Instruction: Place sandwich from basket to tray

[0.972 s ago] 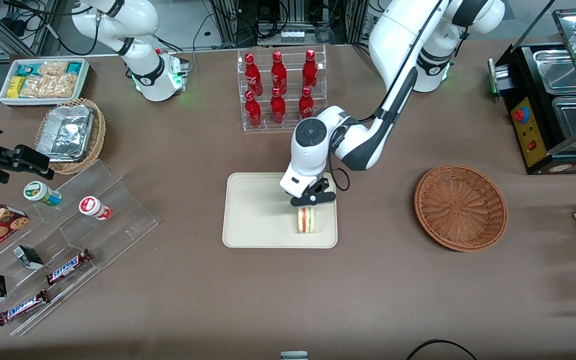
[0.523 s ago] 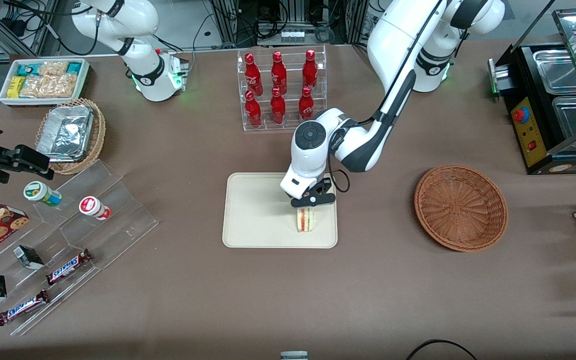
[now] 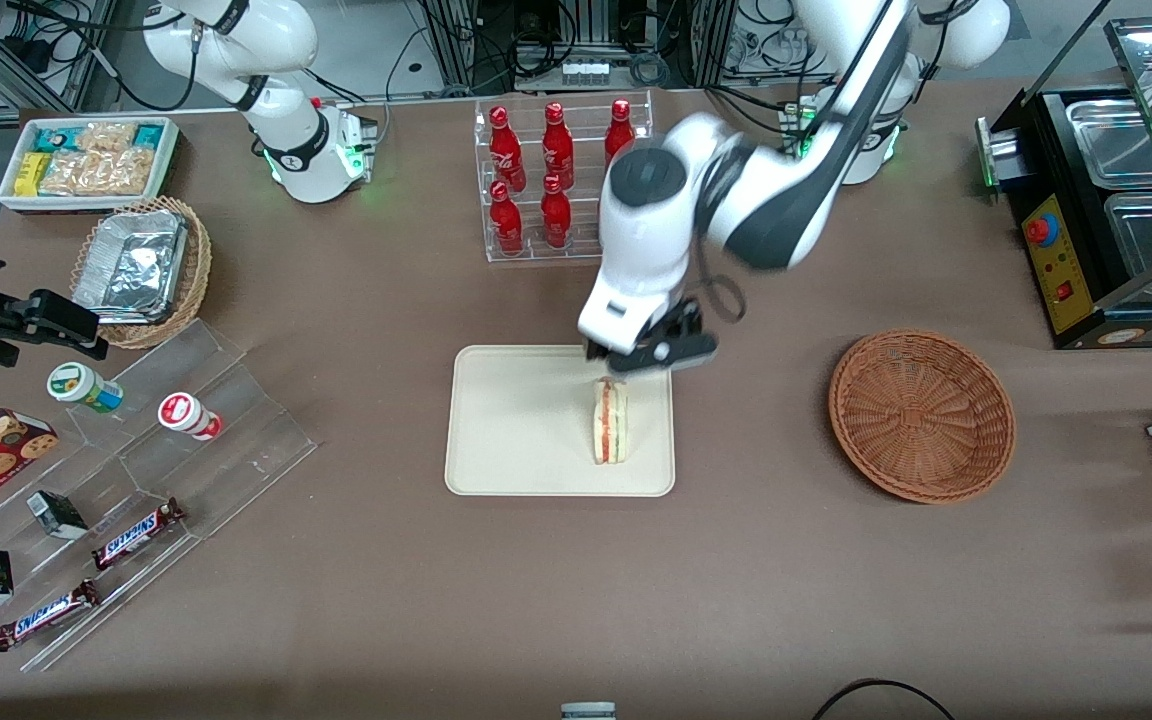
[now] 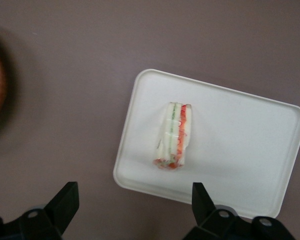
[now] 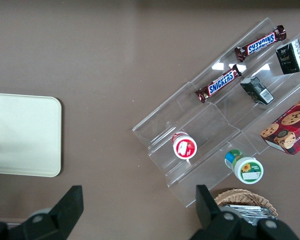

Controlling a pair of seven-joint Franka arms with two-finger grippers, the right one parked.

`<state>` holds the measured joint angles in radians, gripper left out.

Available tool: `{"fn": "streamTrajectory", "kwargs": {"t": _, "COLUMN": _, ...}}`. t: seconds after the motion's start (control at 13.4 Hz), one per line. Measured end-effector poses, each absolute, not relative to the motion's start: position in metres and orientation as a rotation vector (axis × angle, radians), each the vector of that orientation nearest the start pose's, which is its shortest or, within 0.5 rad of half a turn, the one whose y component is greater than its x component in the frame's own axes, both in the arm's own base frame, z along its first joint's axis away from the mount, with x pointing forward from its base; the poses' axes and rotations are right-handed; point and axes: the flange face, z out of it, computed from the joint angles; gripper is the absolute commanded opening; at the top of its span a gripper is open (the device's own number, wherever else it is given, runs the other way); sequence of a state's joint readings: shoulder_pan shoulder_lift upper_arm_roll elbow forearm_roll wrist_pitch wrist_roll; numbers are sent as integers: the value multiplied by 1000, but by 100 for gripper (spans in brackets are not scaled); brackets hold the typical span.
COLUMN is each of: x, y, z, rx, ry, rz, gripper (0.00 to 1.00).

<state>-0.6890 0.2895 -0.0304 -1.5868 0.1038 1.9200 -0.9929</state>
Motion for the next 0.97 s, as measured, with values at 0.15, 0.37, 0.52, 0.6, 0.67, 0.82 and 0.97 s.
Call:
{"fn": "streamTrajectory", "kwargs": {"t": 0.15, "x": 488, "y": -387, "z": 529, "rx": -3060, "ry": -438, "rz": -150, "gripper": 100}}
{"fn": "streamTrajectory", "kwargs": {"t": 0.37, "x": 486, "y": -316, "z": 590, "rx": -3033, "ry": -447, "rz": -130, "gripper": 100}}
{"fn": "streamTrajectory", "kwargs": {"t": 0.52, "x": 492, "y": -262, "z": 618, "rx": -3032, "ry": -452, "rz": -119, "gripper": 100}}
{"fn": "streamTrajectory", "kwargs": {"t": 0.6, "x": 496, "y": -236, "z": 628, "rx": -3035, "ry": -446, "rz": -112, "gripper": 100}}
{"fn": "streamTrajectory", "kwargs": {"t": 0.67, "x": 500, "y": -211, "z": 635, "rx": -3037, "ry": -436, "rz": -100, "gripper": 100}}
{"fn": "streamTrajectory", "kwargs": {"t": 0.82, "x": 507, "y": -168, "z": 640, "rx": -3043, "ry": -419, "rz": -83, "gripper": 100}}
{"fn": "streamTrajectory", "kwargs": {"t": 0.97, "x": 516, "y": -123, "z": 643, "rx": -3045, "ry": -420, "rz": -73, "gripper": 100}}
